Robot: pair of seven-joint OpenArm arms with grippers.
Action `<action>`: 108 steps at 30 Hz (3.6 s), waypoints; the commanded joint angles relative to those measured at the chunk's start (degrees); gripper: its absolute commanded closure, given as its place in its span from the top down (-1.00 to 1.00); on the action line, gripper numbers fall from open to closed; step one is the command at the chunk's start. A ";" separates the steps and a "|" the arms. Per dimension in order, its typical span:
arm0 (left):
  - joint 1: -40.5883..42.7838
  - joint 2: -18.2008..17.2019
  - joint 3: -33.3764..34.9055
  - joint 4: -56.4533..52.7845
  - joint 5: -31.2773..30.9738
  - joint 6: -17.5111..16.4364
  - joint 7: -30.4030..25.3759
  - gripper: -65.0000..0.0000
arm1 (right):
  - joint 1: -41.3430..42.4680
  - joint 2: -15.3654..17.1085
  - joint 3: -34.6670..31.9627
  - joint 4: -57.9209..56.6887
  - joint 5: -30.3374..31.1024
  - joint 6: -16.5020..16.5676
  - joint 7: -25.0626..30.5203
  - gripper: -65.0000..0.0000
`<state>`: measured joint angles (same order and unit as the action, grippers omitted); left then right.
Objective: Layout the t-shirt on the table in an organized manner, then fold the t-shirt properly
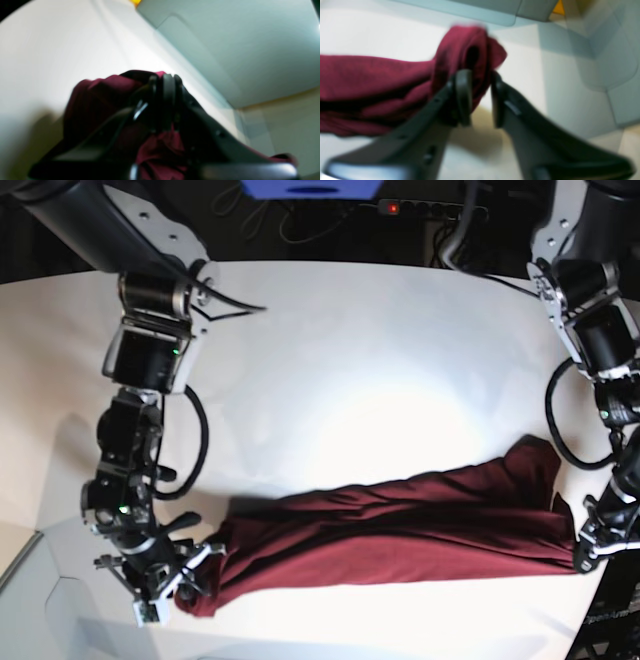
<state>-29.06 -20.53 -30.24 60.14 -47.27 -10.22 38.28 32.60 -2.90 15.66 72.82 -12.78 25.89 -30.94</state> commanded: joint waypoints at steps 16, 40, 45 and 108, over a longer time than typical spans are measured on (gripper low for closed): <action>-8.17 -2.37 9.80 -13.41 -2.27 -0.99 -8.00 0.25 | -14.62 -0.93 3.90 14.00 0.78 0.35 1.18 0.30; 19.87 0.53 3.82 -2.34 10.56 -0.99 -20.92 0.28 | -27.63 -1.98 -0.50 18.57 6.75 0.35 1.27 0.30; 16.27 0.62 3.82 -10.07 13.20 -0.99 -20.92 0.28 | -27.63 -1.90 -0.41 18.57 6.75 0.35 1.27 0.30; 26.38 0.10 -19.83 32.92 5.11 -0.99 1.94 -0.99 | -2.49 0.92 -10.96 -24.51 6.75 0.09 18.50 -1.00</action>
<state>-1.65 -19.11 -49.80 92.25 -41.28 -10.74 41.78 27.42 -1.74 4.75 46.83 -7.25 25.78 -15.27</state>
